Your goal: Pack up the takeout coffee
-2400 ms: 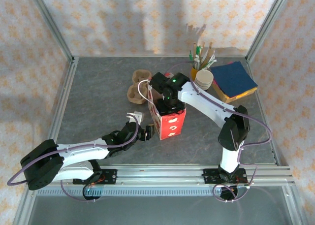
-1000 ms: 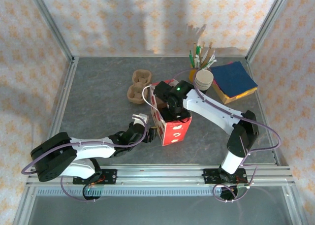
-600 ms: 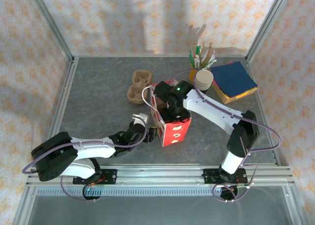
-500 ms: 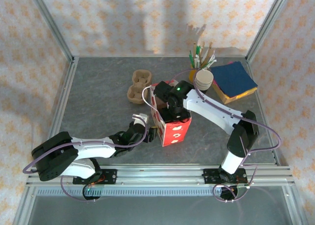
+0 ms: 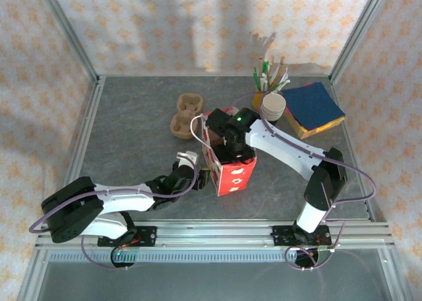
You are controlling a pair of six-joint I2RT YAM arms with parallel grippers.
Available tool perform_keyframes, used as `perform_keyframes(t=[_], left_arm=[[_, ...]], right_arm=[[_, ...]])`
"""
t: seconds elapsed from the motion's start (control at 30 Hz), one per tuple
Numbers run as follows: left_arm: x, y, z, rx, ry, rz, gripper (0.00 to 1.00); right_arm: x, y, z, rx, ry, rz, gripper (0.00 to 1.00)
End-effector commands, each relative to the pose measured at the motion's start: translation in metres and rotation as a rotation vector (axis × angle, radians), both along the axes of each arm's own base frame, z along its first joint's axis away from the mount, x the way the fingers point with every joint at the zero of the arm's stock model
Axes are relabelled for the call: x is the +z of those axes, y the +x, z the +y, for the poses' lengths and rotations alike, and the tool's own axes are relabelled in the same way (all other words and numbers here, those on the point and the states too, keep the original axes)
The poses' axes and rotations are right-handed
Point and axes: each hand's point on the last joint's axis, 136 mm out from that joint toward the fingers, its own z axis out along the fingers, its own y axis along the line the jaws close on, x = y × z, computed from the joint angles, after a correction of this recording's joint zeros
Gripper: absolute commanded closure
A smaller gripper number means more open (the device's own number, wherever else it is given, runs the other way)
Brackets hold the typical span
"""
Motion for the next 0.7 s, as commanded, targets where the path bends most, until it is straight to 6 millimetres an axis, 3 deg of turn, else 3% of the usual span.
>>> perform_keyframes(t=[0.0, 0.67], left_arm=[[0.0070, 0.0006, 0.0033, 0.014, 0.003, -0.037, 0.19], [0.0075, 0.0031, 0.0022, 0.017, 0.020, -0.034, 0.19]], right_arm=[[0.0044, 0.0035, -0.0015, 0.006, -0.015, -0.021, 0.52], [0.0103, 0.0019, -0.0018, 0.010, 0.003, -0.030, 0.52]])
